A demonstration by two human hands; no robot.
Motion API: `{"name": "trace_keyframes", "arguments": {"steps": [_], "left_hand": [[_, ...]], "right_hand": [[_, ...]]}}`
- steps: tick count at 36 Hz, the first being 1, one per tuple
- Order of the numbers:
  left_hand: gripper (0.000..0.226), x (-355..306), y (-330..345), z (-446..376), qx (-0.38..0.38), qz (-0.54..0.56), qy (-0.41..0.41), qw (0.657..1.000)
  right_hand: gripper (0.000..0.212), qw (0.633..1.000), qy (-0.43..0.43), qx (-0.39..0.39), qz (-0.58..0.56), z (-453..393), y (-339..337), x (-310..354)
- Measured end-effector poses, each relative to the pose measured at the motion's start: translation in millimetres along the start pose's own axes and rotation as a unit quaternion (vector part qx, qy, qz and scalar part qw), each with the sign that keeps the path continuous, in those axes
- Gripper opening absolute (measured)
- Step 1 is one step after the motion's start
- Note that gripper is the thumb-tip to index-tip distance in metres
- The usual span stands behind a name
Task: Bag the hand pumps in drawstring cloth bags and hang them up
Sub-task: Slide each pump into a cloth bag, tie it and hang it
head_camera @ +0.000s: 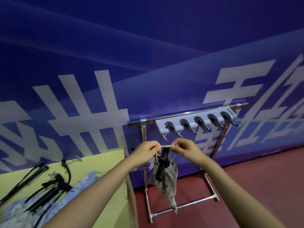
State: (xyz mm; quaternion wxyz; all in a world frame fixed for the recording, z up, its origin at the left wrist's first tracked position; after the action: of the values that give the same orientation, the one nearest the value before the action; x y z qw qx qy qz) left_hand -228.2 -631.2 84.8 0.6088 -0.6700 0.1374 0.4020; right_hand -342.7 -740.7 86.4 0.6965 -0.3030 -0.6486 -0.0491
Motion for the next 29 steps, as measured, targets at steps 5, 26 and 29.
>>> {"name": "trace_keyframes", "arguments": {"steps": [5,26,29], "left_hand": [[0.029,1,16,-21,0.022,0.067,-0.038,0.997],[0.031,62,45,-86,0.001,0.088,-0.164,0.983],[0.03,69,51,-87,0.009,0.085,-0.168,0.982]], "right_hand": [[0.015,0.993,0.039,-0.057,-0.093,-19,-12,-25],[0.021,0.963,0.15,-0.169,-0.145,-77,6,-111],[0.021,0.952,0.176,-0.167,-0.188,-77,14,-119]]}}
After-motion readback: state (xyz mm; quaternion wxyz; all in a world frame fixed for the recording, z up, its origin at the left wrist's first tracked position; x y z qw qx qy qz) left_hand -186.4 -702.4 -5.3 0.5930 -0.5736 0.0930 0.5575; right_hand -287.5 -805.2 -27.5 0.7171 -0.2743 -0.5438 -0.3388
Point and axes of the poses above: each hand's wrist, its own z-axis away from the middle knuckle, its own y-axis out of the palm, x = y × z, the point moved 9 cm from there along -z, towards the middle knuckle, and after that the axes turned 6 degrees about -z, right-handed, at the moved point
